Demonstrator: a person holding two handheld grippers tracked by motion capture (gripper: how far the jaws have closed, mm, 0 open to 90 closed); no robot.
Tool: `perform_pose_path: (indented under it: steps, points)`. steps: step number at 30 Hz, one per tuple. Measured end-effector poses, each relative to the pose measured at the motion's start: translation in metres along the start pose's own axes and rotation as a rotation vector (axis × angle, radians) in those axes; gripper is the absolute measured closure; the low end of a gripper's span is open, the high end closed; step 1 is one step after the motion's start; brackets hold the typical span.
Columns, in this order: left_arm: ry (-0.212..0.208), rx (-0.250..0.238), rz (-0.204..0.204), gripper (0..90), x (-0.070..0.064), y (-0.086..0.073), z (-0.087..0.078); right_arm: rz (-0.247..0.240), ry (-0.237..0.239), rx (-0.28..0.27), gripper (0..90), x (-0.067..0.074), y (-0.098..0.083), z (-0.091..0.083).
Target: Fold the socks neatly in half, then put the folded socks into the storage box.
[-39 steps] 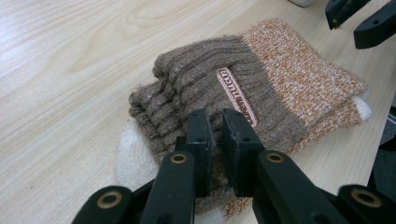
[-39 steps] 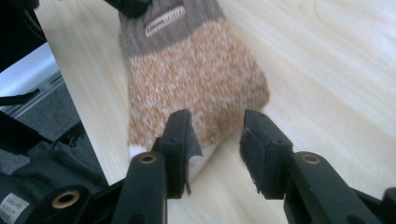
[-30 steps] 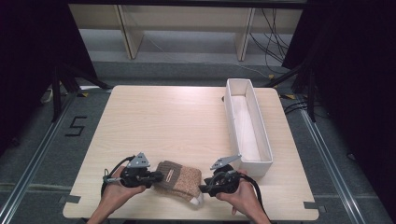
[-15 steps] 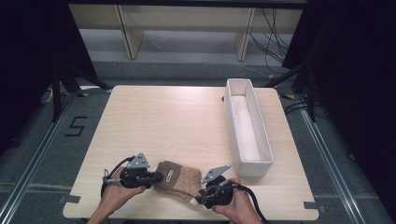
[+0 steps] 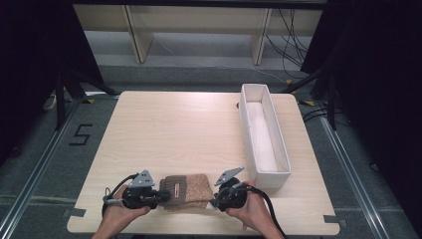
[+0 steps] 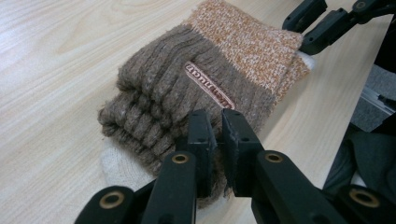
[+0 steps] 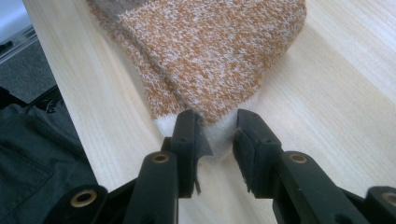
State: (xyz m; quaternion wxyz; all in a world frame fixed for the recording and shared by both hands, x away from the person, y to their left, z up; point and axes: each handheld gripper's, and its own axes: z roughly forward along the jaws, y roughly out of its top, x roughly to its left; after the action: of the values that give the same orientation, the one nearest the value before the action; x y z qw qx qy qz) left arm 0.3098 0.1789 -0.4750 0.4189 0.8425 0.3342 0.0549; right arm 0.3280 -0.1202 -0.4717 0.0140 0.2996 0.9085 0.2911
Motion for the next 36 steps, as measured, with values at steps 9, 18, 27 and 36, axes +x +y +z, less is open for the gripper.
perform_pose_path:
  steps: [9, 18, 27, 36]
  points:
    - [-0.014, -0.079, -0.029, 79.3, 0.002, 0.002, -0.011, 0.127, 0.082, -0.132, 64.6, -0.017, 0.005, -0.020]
    - [-0.007, -0.102, -0.057, 77.0, 0.005, -0.006, -0.023, 0.194, 0.112, -0.155, 45.6, -0.026, 0.019, -0.005]
    - [0.007, -0.087, -0.042, 76.4, 0.008, -0.006, -0.026, 0.211, 0.139, -0.092, 34.9, -0.028, 0.029, 0.016]
    - [0.001, -0.073, -0.023, 76.8, 0.003, 0.004, -0.010, 0.269, 0.161, -0.051, 30.1, -0.035, 0.032, 0.027]
